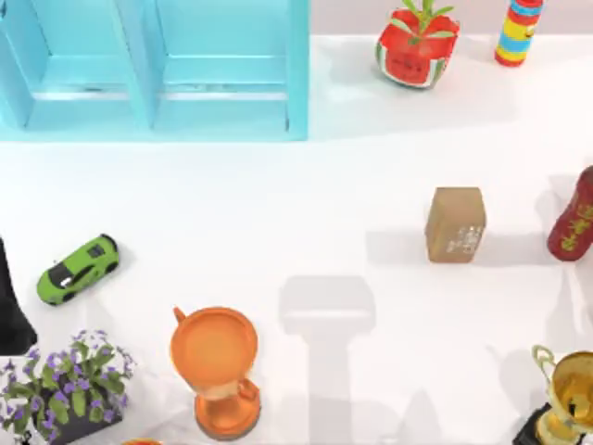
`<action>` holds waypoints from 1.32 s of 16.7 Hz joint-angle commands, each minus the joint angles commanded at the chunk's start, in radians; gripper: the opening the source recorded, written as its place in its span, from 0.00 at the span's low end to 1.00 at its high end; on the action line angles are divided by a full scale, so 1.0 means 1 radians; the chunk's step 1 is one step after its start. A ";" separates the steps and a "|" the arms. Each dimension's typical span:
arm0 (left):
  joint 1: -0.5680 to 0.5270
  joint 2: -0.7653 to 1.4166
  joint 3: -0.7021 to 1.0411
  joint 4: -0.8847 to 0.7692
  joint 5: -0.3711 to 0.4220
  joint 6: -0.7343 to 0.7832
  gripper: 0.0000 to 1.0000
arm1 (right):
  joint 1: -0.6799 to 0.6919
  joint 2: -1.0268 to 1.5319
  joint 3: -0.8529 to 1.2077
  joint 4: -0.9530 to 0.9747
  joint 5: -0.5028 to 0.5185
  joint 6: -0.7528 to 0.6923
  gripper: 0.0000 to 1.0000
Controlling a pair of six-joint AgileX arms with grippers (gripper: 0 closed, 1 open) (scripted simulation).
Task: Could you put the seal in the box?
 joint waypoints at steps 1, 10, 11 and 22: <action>0.000 0.000 0.000 0.000 0.000 0.000 1.00 | 0.000 0.000 0.000 0.000 0.000 0.000 1.00; 0.000 0.000 0.000 0.000 0.000 0.000 1.00 | 0.074 0.373 0.359 -0.270 0.000 0.078 1.00; 0.000 0.000 0.000 0.000 0.000 0.000 1.00 | 0.090 0.463 0.442 -0.328 -0.001 0.095 1.00; 0.000 0.000 0.000 0.000 0.000 0.000 1.00 | 0.288 1.636 1.498 -1.045 -0.002 0.302 1.00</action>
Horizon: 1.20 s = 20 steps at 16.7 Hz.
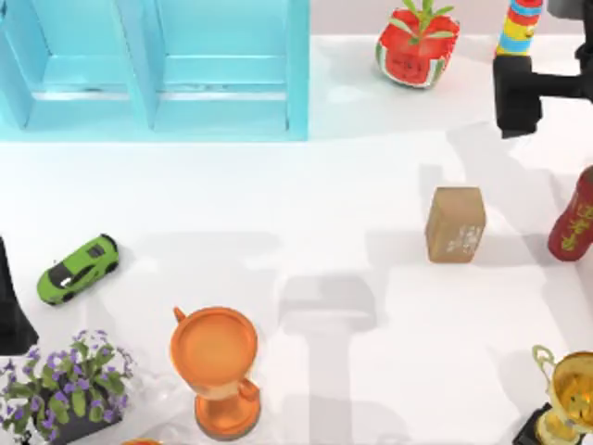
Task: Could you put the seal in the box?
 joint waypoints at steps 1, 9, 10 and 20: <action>0.000 0.000 0.000 0.000 0.000 0.000 1.00 | 0.015 0.093 0.085 -0.056 0.000 0.016 1.00; 0.000 0.000 0.000 0.000 0.000 0.000 1.00 | 0.091 0.529 0.481 -0.332 -0.001 0.096 1.00; 0.000 0.000 0.000 0.000 0.000 0.000 1.00 | 0.093 0.538 0.489 -0.338 -0.001 0.098 1.00; 0.000 0.000 0.000 0.000 0.000 0.000 1.00 | 0.093 0.554 0.386 -0.222 0.000 0.098 1.00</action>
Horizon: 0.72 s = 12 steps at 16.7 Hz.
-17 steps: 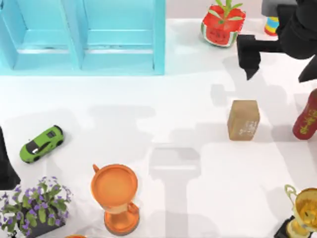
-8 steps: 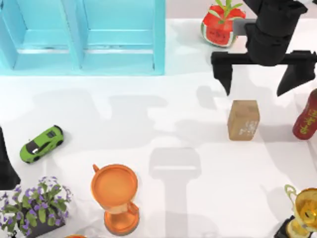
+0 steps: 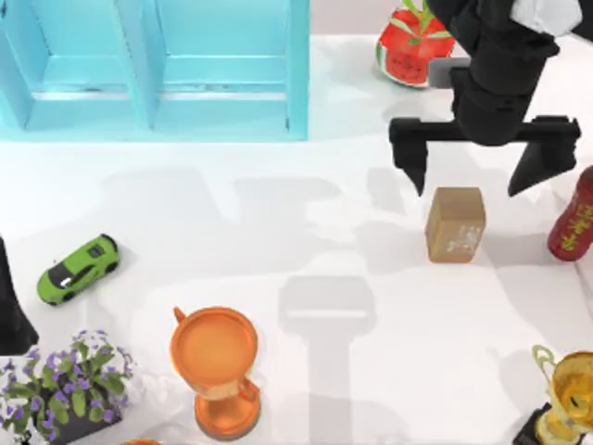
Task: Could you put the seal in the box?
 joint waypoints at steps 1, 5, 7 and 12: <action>0.000 0.000 0.000 0.000 0.000 0.000 1.00 | 0.003 0.007 -0.036 0.047 0.000 0.003 1.00; 0.000 0.000 0.000 0.000 0.000 0.000 1.00 | 0.007 0.036 -0.176 0.218 0.000 0.007 1.00; 0.000 0.000 0.000 0.000 0.000 0.000 1.00 | 0.004 0.041 -0.205 0.248 0.000 0.005 1.00; 0.000 0.000 0.000 0.000 0.000 0.000 1.00 | 0.003 0.041 -0.206 0.249 0.000 0.004 0.92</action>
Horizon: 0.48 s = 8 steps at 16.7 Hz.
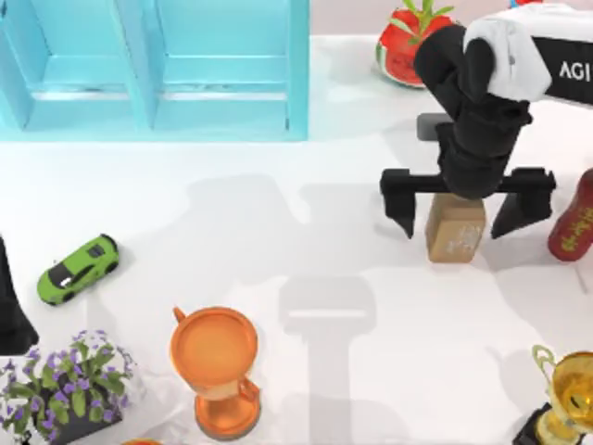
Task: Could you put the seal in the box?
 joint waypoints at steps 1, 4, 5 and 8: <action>0.000 0.000 0.000 0.000 0.000 0.000 1.00 | 0.000 0.000 0.000 0.000 0.000 0.000 0.85; 0.000 0.000 0.000 0.000 0.000 0.000 1.00 | 0.000 0.000 0.000 0.000 0.000 0.000 0.62; 0.000 0.000 0.000 0.000 0.000 0.000 1.00 | 0.000 0.000 0.000 0.000 0.000 0.000 0.55; 0.000 0.000 0.000 0.000 0.000 0.000 1.00 | 0.000 0.000 0.000 0.000 0.000 0.000 0.32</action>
